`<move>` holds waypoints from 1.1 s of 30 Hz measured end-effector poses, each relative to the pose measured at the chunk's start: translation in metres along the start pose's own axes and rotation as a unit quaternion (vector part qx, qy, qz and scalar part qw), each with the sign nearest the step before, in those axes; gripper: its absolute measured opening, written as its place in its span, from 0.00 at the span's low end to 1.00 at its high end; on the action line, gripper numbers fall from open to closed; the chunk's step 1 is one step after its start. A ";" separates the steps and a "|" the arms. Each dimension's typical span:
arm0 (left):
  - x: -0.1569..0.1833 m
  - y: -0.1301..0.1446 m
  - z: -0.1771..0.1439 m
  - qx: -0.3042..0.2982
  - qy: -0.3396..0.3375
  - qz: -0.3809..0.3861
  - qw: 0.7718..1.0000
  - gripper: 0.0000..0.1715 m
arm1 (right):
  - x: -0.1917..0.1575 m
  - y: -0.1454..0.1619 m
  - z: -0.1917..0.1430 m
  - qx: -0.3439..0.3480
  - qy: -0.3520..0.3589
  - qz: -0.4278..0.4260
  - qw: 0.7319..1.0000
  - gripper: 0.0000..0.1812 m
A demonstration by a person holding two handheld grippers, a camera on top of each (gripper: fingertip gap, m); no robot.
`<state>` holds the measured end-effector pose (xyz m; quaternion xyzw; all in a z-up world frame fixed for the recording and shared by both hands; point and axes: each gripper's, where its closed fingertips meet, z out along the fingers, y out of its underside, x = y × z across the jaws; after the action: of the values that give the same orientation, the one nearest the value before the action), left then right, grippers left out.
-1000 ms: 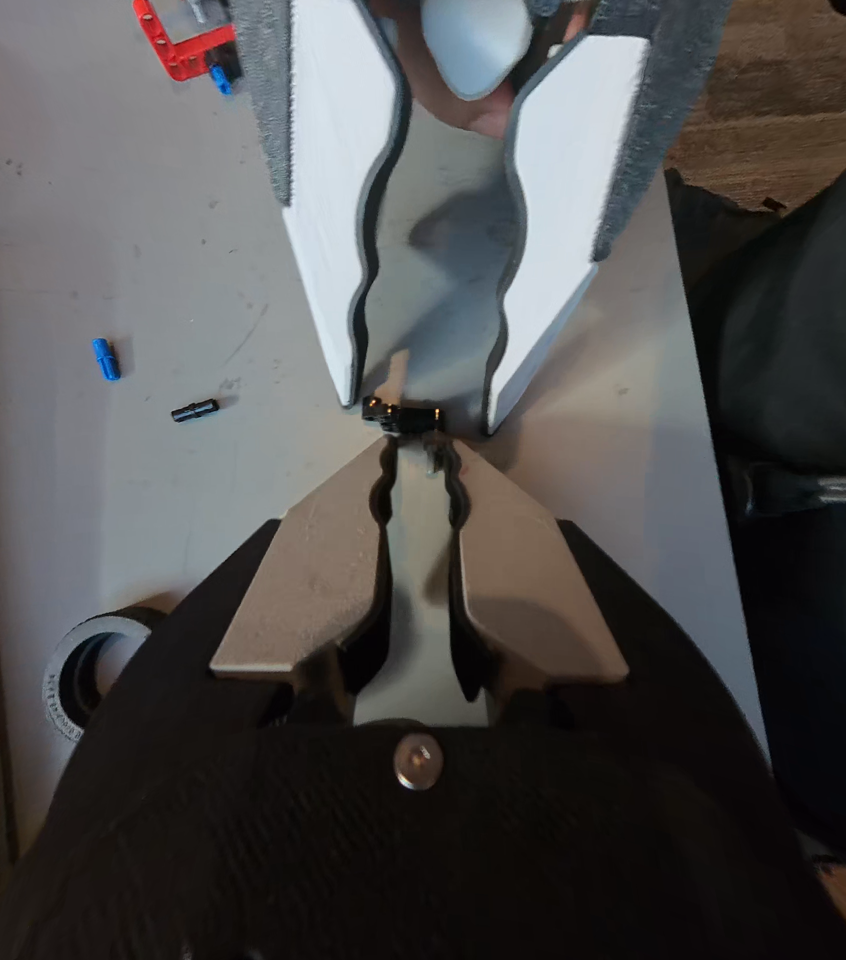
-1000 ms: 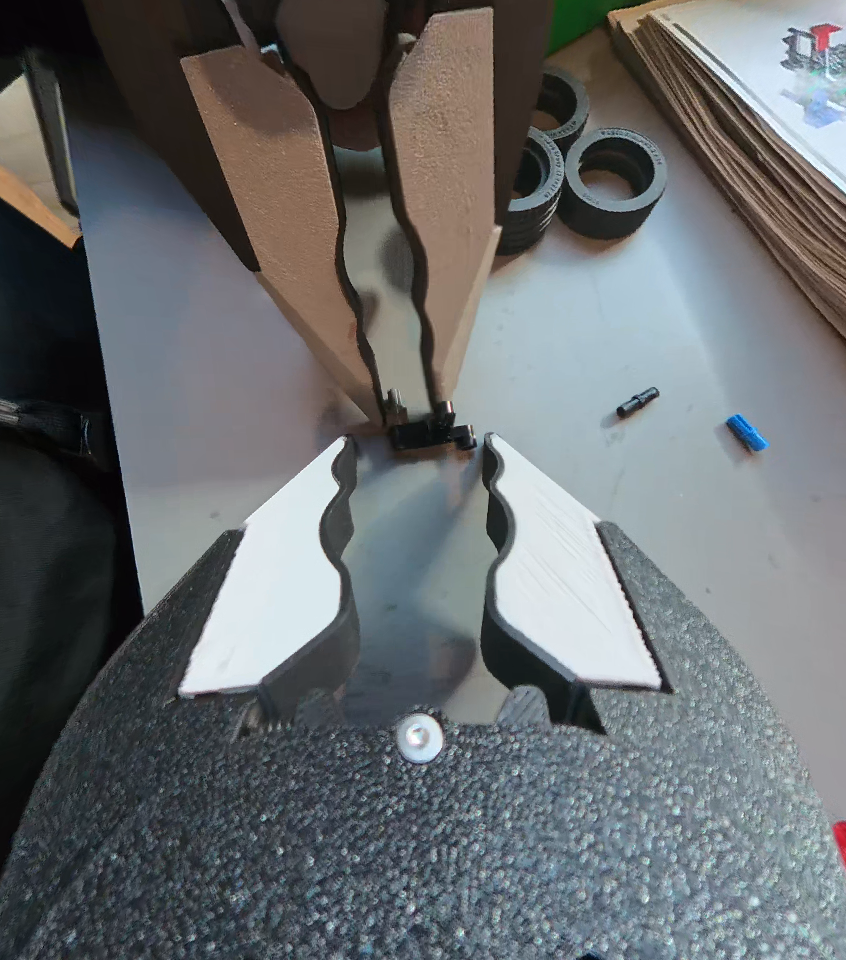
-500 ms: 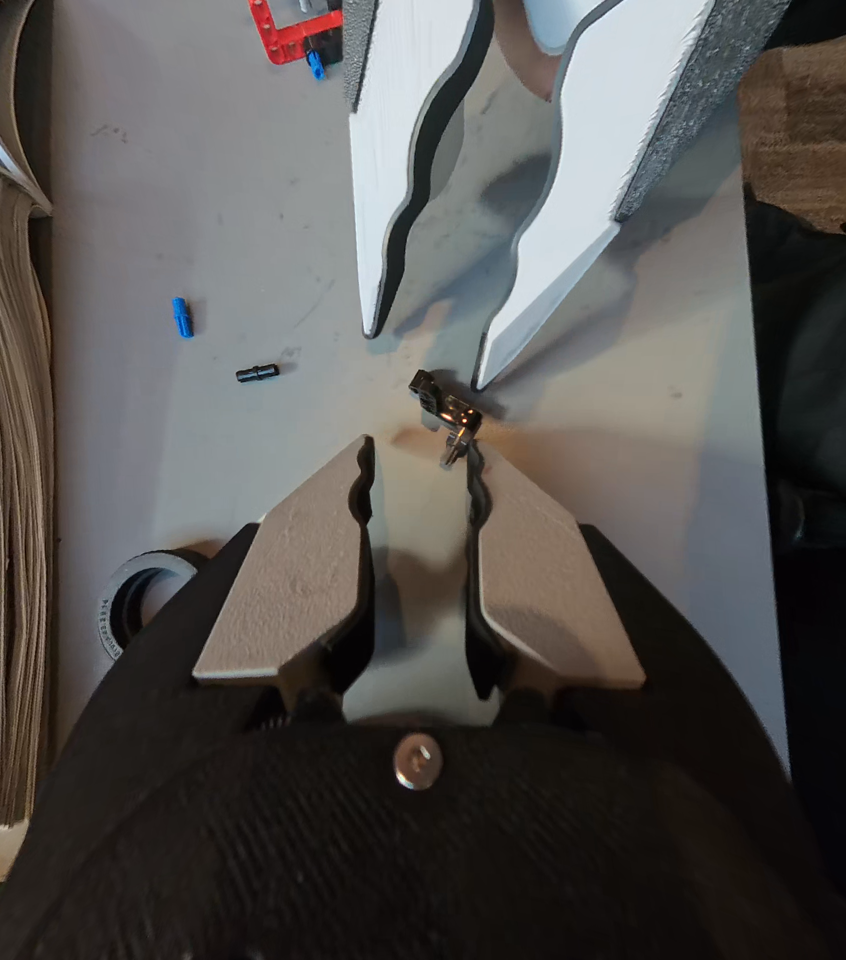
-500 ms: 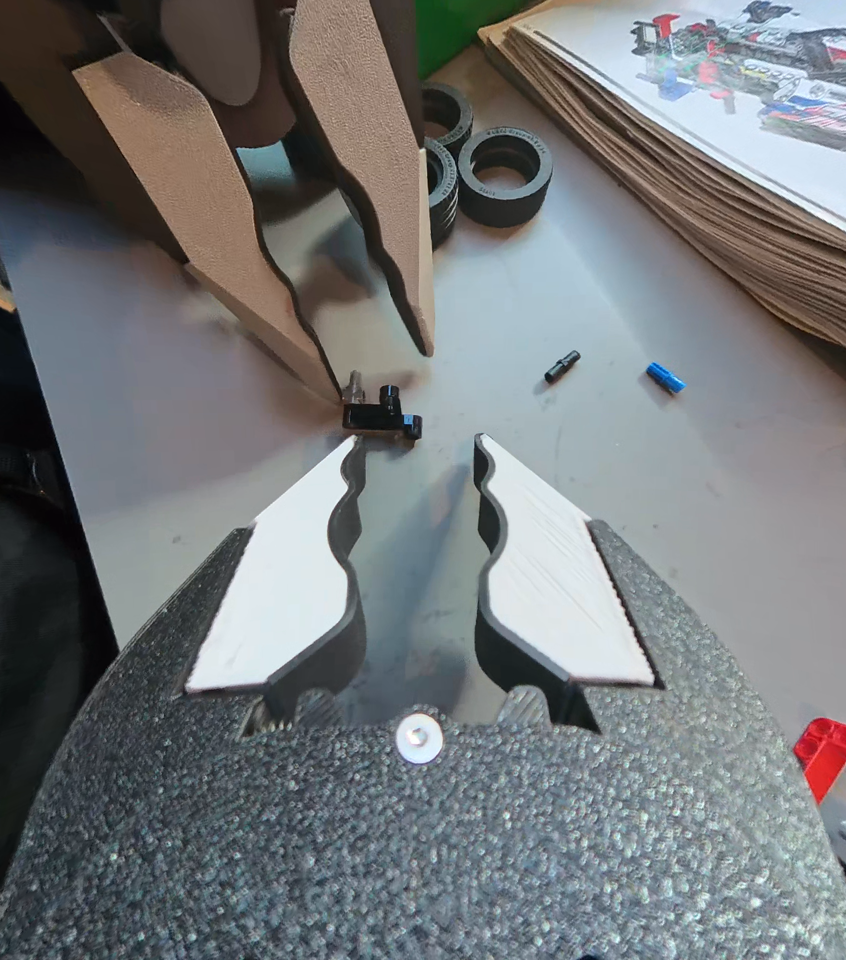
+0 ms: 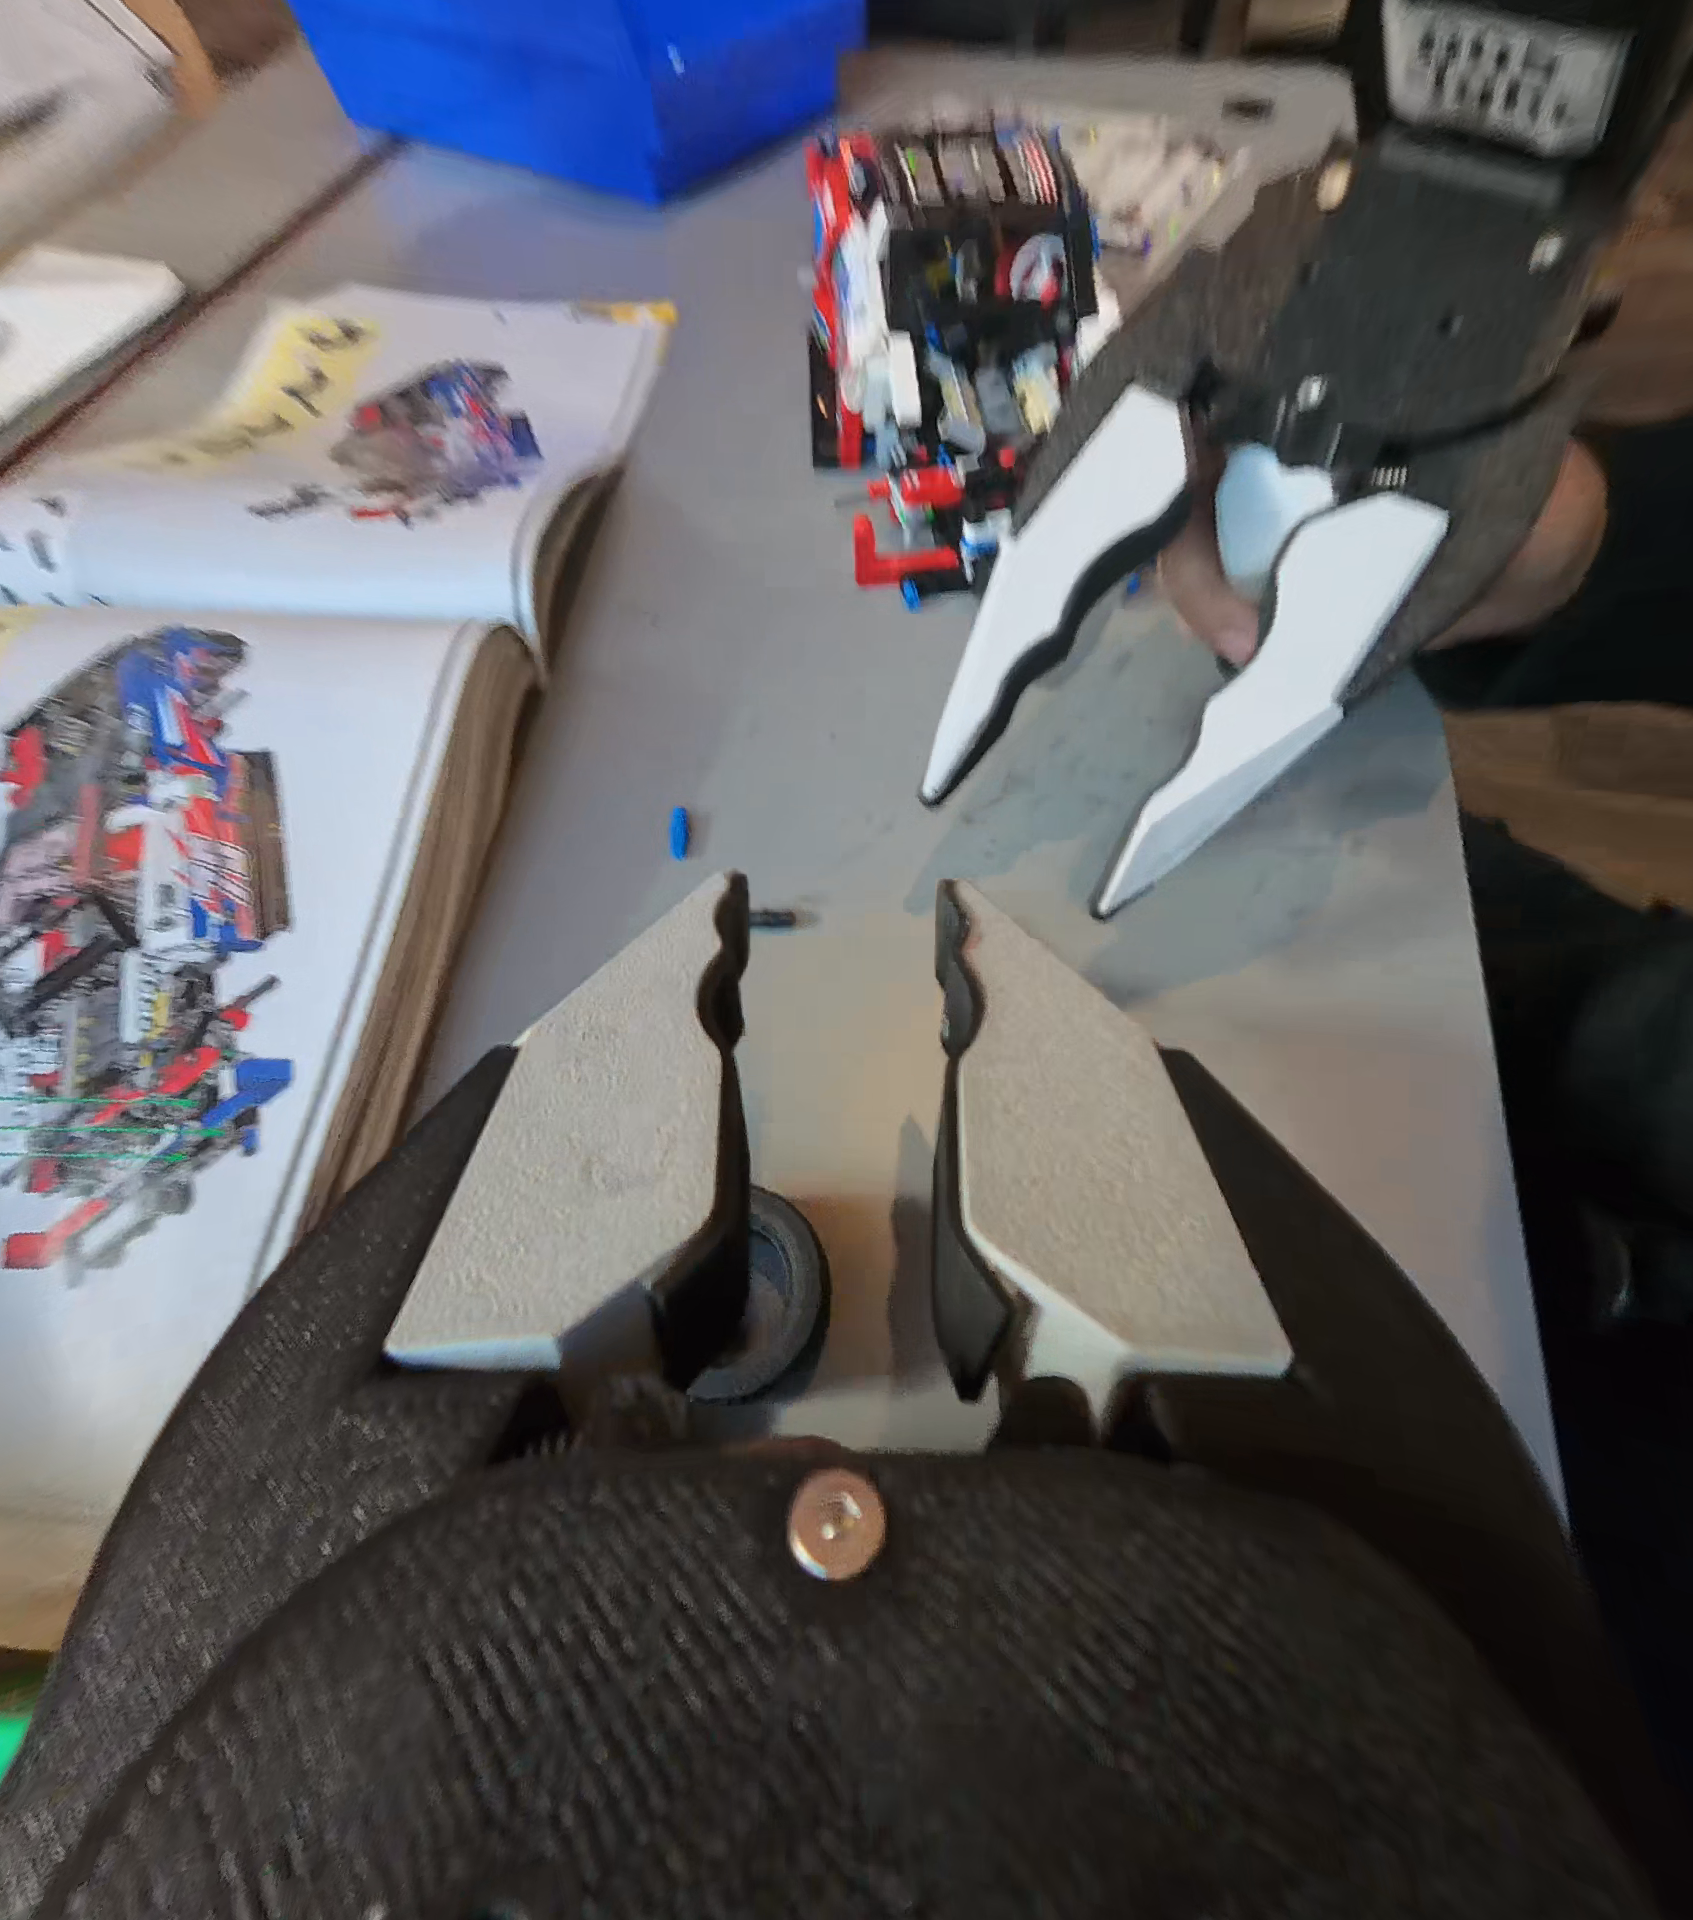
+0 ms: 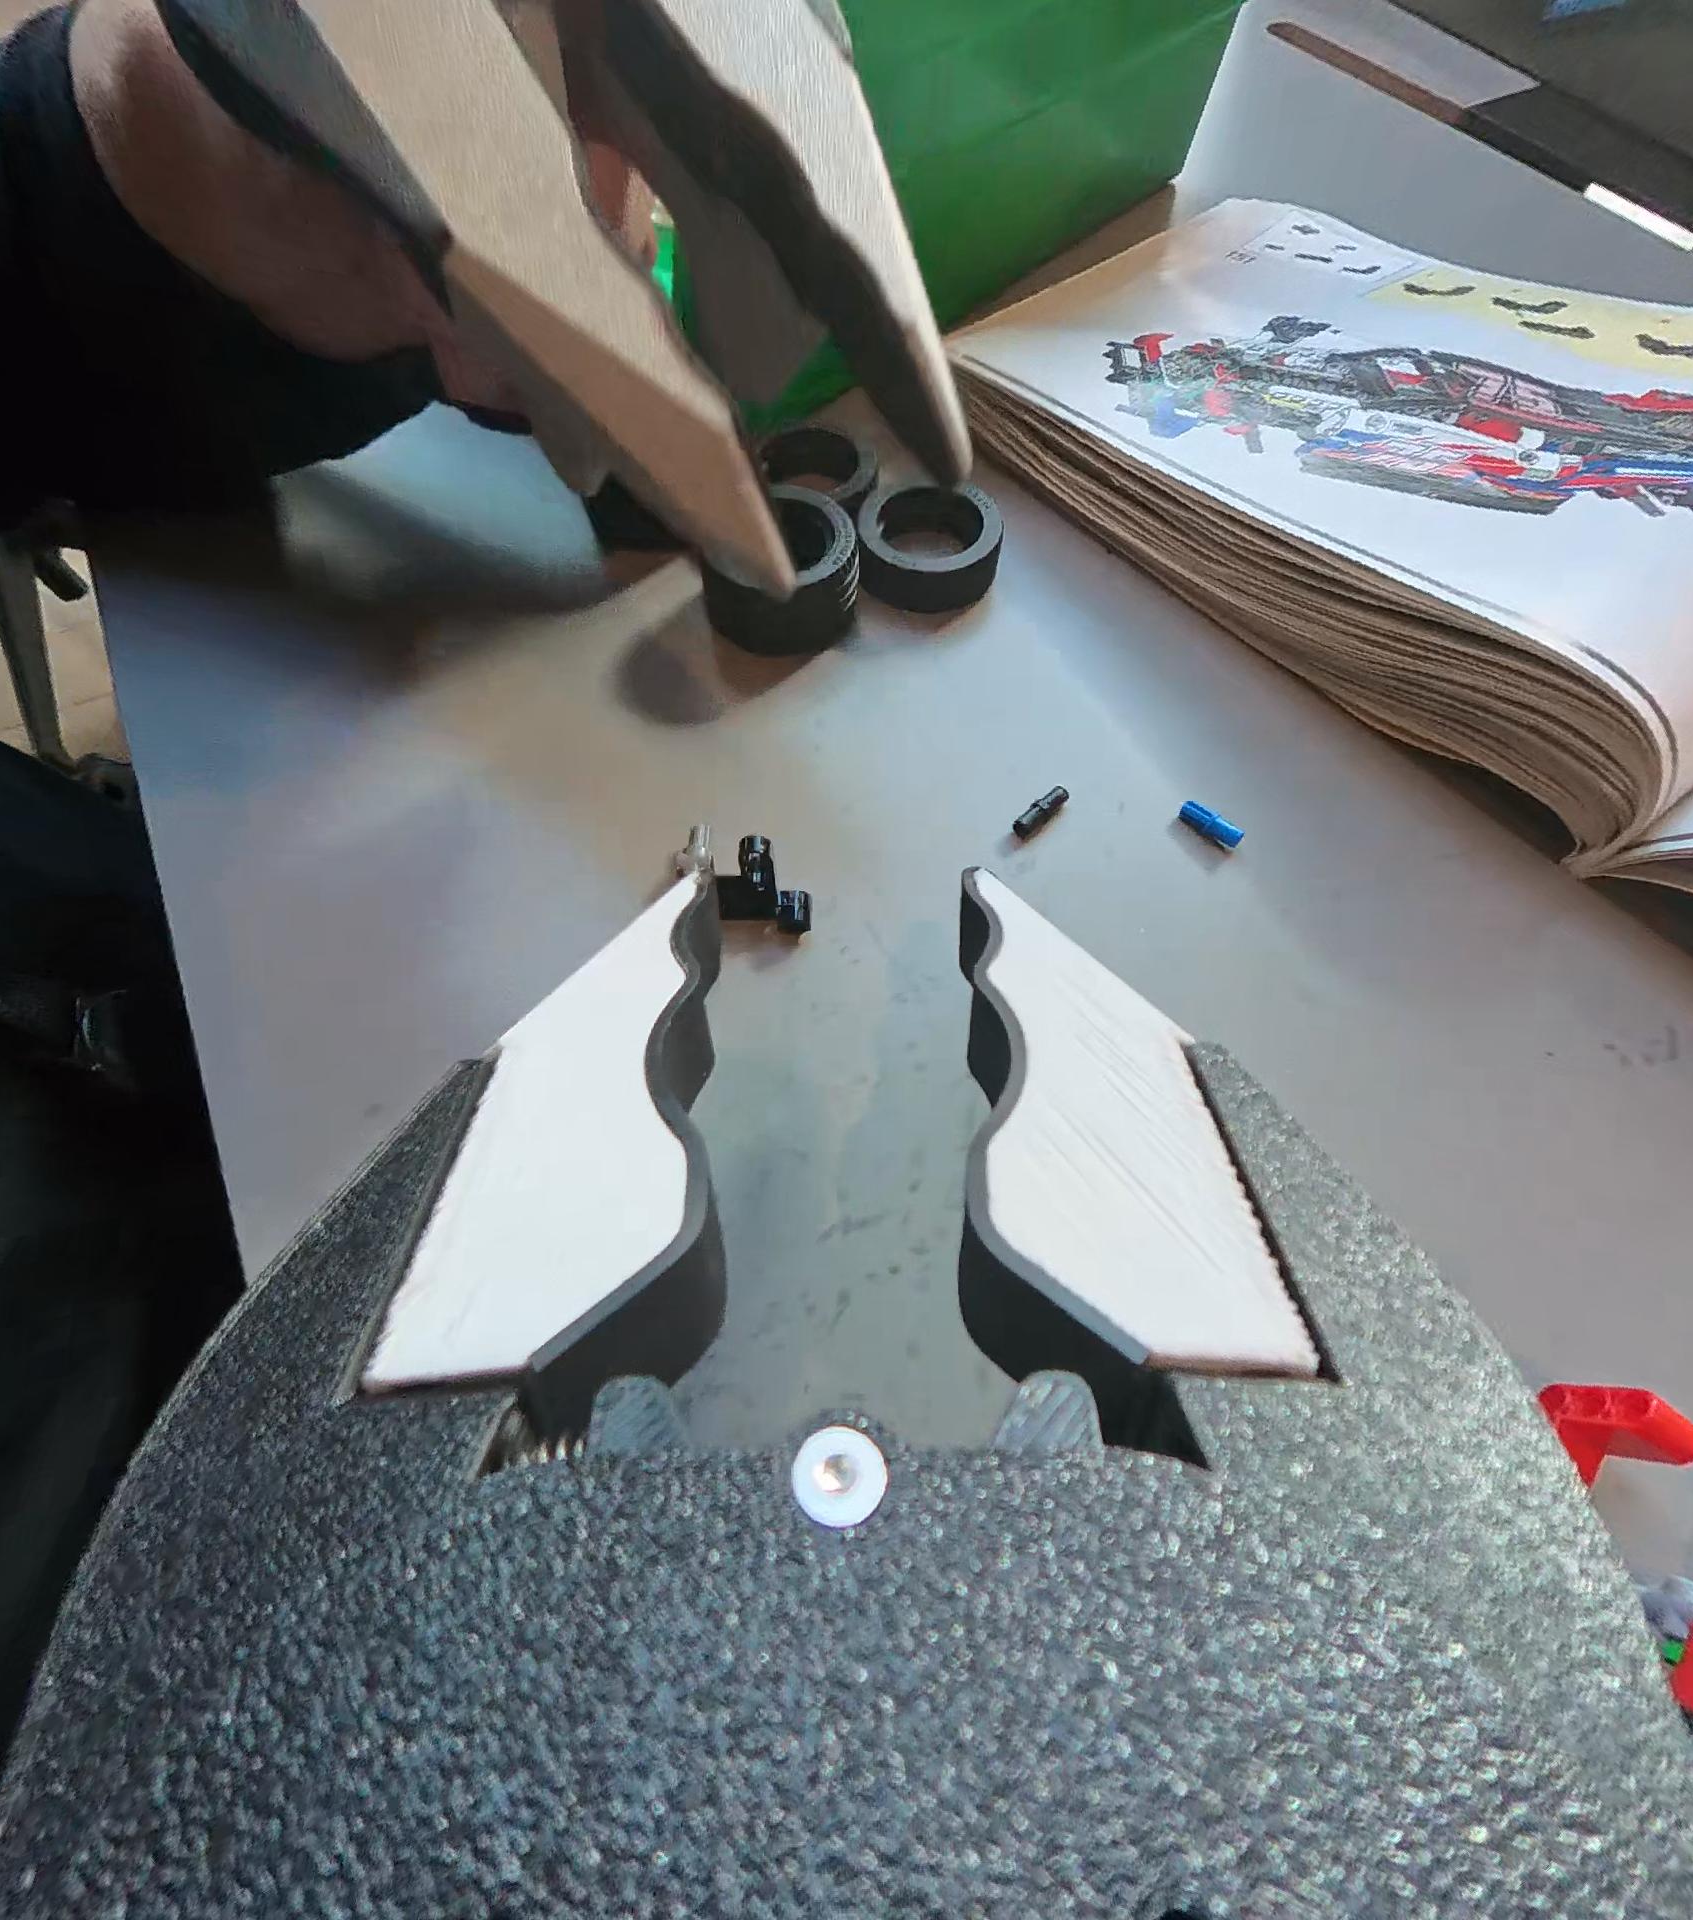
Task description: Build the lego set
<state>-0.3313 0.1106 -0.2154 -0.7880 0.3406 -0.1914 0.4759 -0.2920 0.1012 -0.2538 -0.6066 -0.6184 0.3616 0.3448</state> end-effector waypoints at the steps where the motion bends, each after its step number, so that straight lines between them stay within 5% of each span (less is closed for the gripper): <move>1: -0.004 -0.009 -0.005 0.026 -0.009 -0.004 1.000 0.20 | 0.000 -0.002 -0.002 0.007 -0.003 0.003 1.000 0.25; 8: -0.019 -0.049 -0.038 0.154 -0.064 0.000 0.986 0.20 | 0.001 -0.009 -0.009 0.040 -0.014 0.019 0.999 0.26; 16: -0.027 -0.065 -0.057 0.225 -0.063 -0.043 0.971 0.20 | 0.001 -0.011 -0.010 0.045 -0.018 0.023 0.999 0.26; 33: -0.012 -0.052 -0.038 0.177 -0.053 -0.005 0.983 0.18 | -0.001 -0.011 -0.006 0.039 -0.032 0.017 0.999 0.26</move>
<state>-0.3448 0.1127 -0.1513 -0.7022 0.2716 -0.2096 0.6239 -0.2926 0.1000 -0.2413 -0.5909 -0.6045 0.4106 0.3418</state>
